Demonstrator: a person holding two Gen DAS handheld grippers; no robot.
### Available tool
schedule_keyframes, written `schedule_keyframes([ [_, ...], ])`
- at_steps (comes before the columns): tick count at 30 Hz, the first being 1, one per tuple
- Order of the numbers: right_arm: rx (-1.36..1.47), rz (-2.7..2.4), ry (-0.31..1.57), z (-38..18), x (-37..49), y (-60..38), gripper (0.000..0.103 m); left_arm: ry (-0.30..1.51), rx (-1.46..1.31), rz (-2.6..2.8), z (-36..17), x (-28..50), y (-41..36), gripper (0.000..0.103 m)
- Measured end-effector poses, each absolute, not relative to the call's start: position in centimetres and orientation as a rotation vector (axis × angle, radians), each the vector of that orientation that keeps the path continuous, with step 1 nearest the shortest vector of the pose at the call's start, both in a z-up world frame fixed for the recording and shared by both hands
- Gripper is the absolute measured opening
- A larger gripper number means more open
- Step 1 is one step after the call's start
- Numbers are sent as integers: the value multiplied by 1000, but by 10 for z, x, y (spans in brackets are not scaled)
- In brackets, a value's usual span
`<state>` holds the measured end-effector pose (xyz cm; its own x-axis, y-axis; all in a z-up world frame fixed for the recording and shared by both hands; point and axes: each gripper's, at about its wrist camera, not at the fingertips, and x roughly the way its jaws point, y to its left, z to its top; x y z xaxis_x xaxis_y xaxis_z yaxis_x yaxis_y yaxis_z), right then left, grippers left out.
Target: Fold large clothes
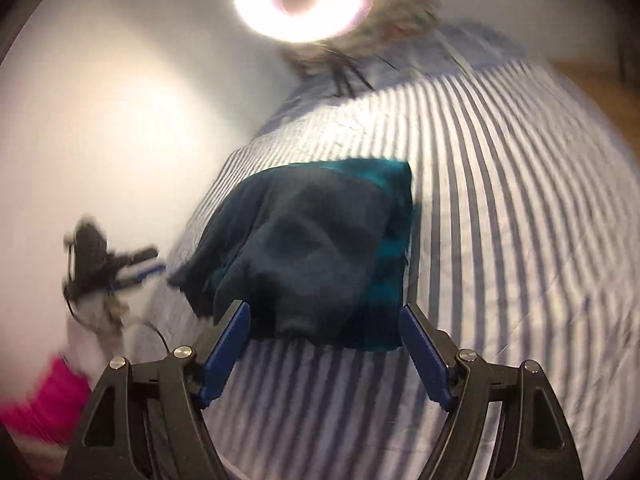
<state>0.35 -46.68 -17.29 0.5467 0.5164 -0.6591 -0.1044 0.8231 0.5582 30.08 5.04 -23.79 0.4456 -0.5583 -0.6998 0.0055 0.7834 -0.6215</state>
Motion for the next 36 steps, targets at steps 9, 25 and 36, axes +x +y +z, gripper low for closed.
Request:
schedule_keyframes([
  [9,888,397,978,-223,13,-483,76,1190,-918,-416,-297,308,55,77],
  [25,678,476,1045,-185,47,-446,8,1005,-733,-510,-215,269,10,9],
  [36,632,403,1060,-214,52,-454,14,1103,-564,-372,-266,274,-4,9],
])
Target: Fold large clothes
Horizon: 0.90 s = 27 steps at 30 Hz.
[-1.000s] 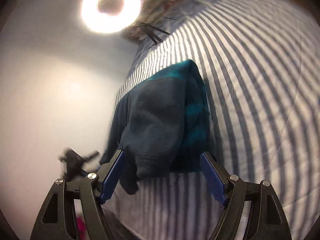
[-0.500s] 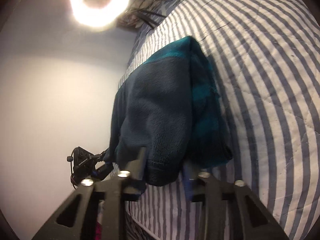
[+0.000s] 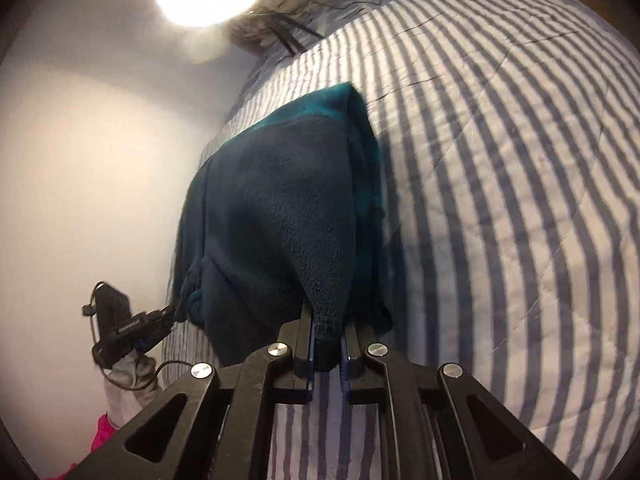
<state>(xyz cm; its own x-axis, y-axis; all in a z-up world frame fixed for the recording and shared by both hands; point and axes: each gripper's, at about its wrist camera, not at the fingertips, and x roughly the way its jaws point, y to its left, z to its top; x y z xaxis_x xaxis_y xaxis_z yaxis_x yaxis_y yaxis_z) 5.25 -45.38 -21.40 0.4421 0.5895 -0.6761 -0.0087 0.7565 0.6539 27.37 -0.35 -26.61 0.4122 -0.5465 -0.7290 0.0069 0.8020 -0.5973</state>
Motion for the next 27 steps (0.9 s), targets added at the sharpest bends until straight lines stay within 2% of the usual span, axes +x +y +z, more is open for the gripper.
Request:
schedule_keyframes([
  [2,671,410,1044,-210,49,-457,37,1076,-524,-362,-251,268,-1,12],
  [3,684,410,1035,-208,44,-460,41,1063,-508,-356,-242,262,2,14],
  [9,747,489,1047,-214,25,-442,45,983,-421,-359,-204,242,1,17],
  [13,651,510,1069,-215,18,-402,45,942,-386,-365,-189,238,-3,17],
  [18,278,416,975,-188,10,-349,45,899,-382,-344,-177,237,0,17],
  [22,88,395,937,-186,16,-320,45,906,-443,-335,-179,240,15,17],
  [24,5,378,958,-193,19,-310,36,914,-464,-341,-181,245,15,17],
  [26,-53,358,992,-204,25,-303,16,926,-457,-355,-184,250,11,17],
  [27,-45,369,1001,-205,23,-306,14,930,-450,-361,-184,253,8,17],
])
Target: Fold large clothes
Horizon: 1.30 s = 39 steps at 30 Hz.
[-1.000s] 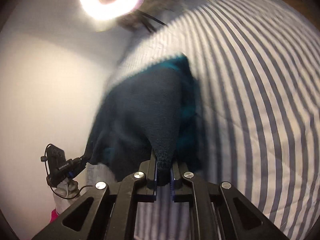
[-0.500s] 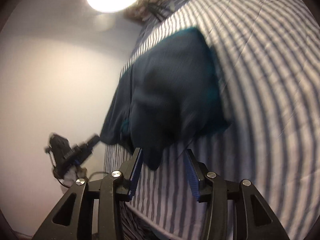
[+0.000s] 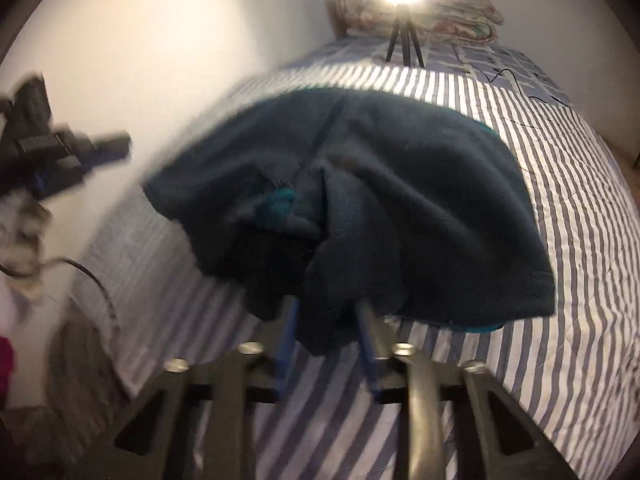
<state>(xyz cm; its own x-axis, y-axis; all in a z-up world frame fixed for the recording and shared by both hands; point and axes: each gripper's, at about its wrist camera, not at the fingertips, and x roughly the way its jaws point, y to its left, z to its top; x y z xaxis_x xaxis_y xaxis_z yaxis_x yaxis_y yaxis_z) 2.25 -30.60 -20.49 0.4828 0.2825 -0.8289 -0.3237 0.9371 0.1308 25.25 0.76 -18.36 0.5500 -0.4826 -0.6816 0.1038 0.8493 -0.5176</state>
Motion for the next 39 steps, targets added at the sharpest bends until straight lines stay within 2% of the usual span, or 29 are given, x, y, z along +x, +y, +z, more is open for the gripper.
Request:
schedule_keyframes([
  [2,7,415,1023,-201,21,-310,0,934,-444,-377,-184,254,2,17],
  [4,83,527,1015,-191,8,-311,0,934,-443,-397,-184,255,-5,17],
  [7,-95,459,1009,-197,-2,-300,0,947,-428,-427,-186,262,-19,17],
  [10,-16,468,1036,-205,3,-314,0,961,-415,-448,-189,266,-30,17],
  [12,2,456,1008,-199,1,-323,11,969,-411,-455,-192,268,-34,17],
  [13,4,442,991,-195,0,-327,32,976,-415,-458,-194,269,-36,17],
  [14,4,430,972,-190,-2,-331,40,984,-421,-459,-196,270,-37,17],
  [20,-64,409,948,-188,-4,-321,40,1004,-434,-464,-204,274,-42,17],
  [27,-163,363,957,-199,9,-298,39,1020,-438,-454,-210,278,-40,17],
  [34,-178,359,977,-204,17,-296,18,1028,-450,-441,-216,282,-30,17],
  [39,-139,388,974,-200,13,-299,14,1034,-461,-446,-218,281,-28,17],
])
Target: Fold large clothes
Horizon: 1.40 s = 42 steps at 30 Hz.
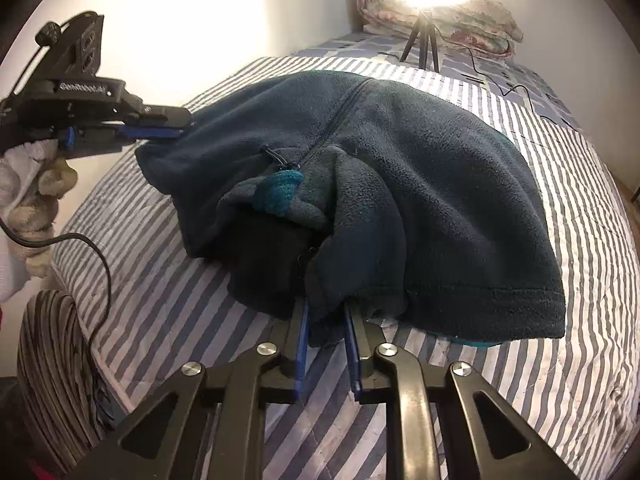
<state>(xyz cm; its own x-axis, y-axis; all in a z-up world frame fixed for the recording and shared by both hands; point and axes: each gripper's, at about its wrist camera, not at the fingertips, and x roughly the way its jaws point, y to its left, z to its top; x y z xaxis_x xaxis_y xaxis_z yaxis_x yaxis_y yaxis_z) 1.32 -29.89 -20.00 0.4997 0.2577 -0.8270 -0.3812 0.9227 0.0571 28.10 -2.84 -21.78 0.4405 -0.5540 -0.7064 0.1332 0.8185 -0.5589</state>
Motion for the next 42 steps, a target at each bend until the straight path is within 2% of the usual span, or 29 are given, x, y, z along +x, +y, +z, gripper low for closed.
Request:
schedule_keyframes([
  [5,-42,503,948,-185,1,-303,13,1020,-433,-479,-218,278,-34,17],
  [11,-79,431,1033,-224,8,-314,12,1107,-336,-432,-266,286,-39,17],
  [15,-70,451,1020,-218,4,-321,12,1099,-317,-429,-259,284,-36,17],
  [21,-23,536,973,-185,-6,-334,18,1084,-324,-437,-239,279,-23,17],
  [23,4,557,950,-176,-9,-340,27,1064,-321,-436,-230,277,-18,17],
  [33,97,508,836,-138,8,-372,32,986,-287,-433,-196,290,-22,17],
  [35,109,486,822,-134,16,-378,39,976,-286,-430,-193,294,-25,17],
  [42,153,430,813,-129,55,-389,39,976,-268,-441,-194,318,-44,17],
])
